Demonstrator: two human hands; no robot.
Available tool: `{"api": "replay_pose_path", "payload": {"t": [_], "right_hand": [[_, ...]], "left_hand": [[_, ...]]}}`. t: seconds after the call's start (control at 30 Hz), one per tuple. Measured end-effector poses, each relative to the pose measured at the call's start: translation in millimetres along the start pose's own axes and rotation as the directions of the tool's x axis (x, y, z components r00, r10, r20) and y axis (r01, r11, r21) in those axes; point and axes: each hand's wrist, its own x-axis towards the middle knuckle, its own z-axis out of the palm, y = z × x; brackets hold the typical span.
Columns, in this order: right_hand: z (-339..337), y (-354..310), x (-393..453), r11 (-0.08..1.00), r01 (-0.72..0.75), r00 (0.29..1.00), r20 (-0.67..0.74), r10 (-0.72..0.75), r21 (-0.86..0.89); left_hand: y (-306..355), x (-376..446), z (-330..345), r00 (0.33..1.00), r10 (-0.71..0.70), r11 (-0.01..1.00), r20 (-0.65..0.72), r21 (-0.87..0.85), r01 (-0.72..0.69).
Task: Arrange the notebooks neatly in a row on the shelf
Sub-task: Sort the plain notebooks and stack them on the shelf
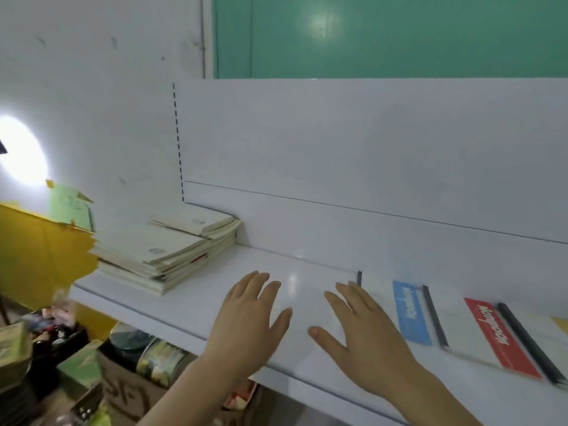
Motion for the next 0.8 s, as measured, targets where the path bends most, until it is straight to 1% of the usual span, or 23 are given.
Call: {"api": "replay_pose_path", "payload": {"t": [0.17, 0.3, 0.43, 0.53, 0.7, 0.77, 0.8], "right_hand": [[21.1, -107.0, 28.2, 0.997, 0.071, 0.997, -0.012, -0.071, 0.041], [34.2, -181.0, 57.0, 0.988, 0.126, 0.992, 0.002, -0.127, 0.083], [44.0, -230.2, 99.6, 0.979, 0.173, 0.985, -0.035, -0.170, 0.109], [54.8, -253.3, 139.0, 0.974, 0.187, 0.982, -0.057, -0.181, 0.127], [76.0, -278.7, 204.5, 0.980, 0.163, 0.987, -0.024, -0.162, 0.110], [84.1, -285.5, 225.5, 0.986, 0.147, 0.989, 0.017, -0.149, 0.076], [87.0, -288.1, 232.8, 0.987, 0.155, 0.987, 0.031, -0.156, 0.029]], "left_hand": [[-94.7, -32.1, -55.6, 0.996, -0.037, 0.999, -0.083, 0.021, 0.039], [-166.8, -46.8, -88.1, 0.989, -0.112, 0.993, -0.096, 0.011, 0.113], [-229.7, -40.4, -101.6, 0.969, -0.226, 0.974, -0.098, -0.024, 0.224], [-264.1, -28.6, -96.9, 0.965, -0.252, 0.968, -0.078, -0.022, 0.251], [-302.2, 9.2, -86.6, 0.979, -0.199, 0.980, -0.040, 0.017, 0.200], [-316.7, 24.2, -82.5, 0.989, -0.140, 0.989, 0.051, 0.057, 0.137], [-325.1, 30.4, -80.1, 0.987, -0.109, 0.990, 0.114, 0.101, 0.097]]}}
